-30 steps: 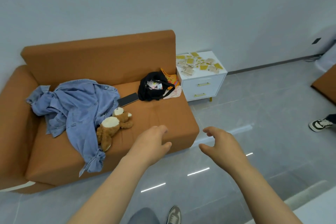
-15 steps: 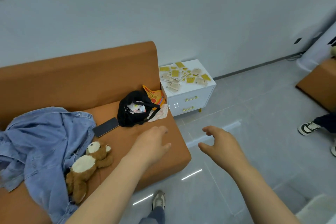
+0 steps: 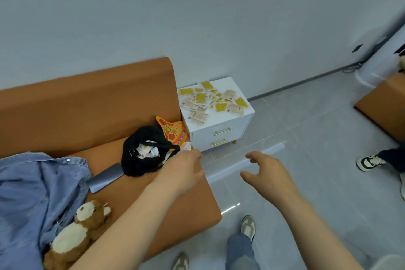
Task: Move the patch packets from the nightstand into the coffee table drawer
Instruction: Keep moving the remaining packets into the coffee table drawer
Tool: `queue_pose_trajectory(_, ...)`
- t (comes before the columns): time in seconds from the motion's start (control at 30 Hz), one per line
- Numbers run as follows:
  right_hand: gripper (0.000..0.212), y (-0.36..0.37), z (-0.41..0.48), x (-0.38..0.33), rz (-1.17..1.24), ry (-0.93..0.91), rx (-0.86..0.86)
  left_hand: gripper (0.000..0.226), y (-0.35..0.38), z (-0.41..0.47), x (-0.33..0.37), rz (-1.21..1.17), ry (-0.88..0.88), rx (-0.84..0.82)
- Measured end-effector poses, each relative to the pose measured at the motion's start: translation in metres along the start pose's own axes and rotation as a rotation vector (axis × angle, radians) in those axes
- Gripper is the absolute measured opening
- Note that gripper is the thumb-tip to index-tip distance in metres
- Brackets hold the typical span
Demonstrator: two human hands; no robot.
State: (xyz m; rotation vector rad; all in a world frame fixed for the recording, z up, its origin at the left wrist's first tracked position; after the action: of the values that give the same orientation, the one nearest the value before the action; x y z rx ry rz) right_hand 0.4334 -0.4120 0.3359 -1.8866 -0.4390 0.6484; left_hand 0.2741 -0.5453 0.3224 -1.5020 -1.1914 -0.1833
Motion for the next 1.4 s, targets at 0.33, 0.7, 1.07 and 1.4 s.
queue_pose_trajectory(0.33, 0.051, -0.052, 0.129, 0.078, -0.055, -0.148, -0.062, 0.043, 0.038, 0.106, 0.061, -0.071, -0.141, 0.098)
queue_pose_trajectory(0.7, 0.053, -0.085, 0.240, 0.131, -0.110, -0.310, -0.155, 0.042, 0.071, 0.194, 0.109, -0.127, -0.274, 0.164)
queue_pose_trajectory(1.07, 0.055, -0.082, 0.344, 0.108, -0.168, -0.332, -0.222, 0.047, 0.049, 0.278, 0.075, -0.216, -0.385, 0.221)
queue_pose_trajectory(1.4, 0.054, -0.075, 0.441, 0.064, -0.170, -0.273, -0.289, 0.045, 0.002, 0.363, 0.026, -0.261, -0.497, 0.171)
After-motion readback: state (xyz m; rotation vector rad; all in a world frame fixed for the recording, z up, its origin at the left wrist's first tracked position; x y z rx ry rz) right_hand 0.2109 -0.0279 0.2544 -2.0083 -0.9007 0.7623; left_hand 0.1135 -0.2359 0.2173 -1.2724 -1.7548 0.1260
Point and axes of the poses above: each hand's wrist, its own z-axis towards the middle knuckle, its own y-axis out of the palm, x = y × z, the point moved 2 cm from there along z, towards the middle knuckle, and after that the axes turned 14 degrees about -z, right-handed, at the moved point
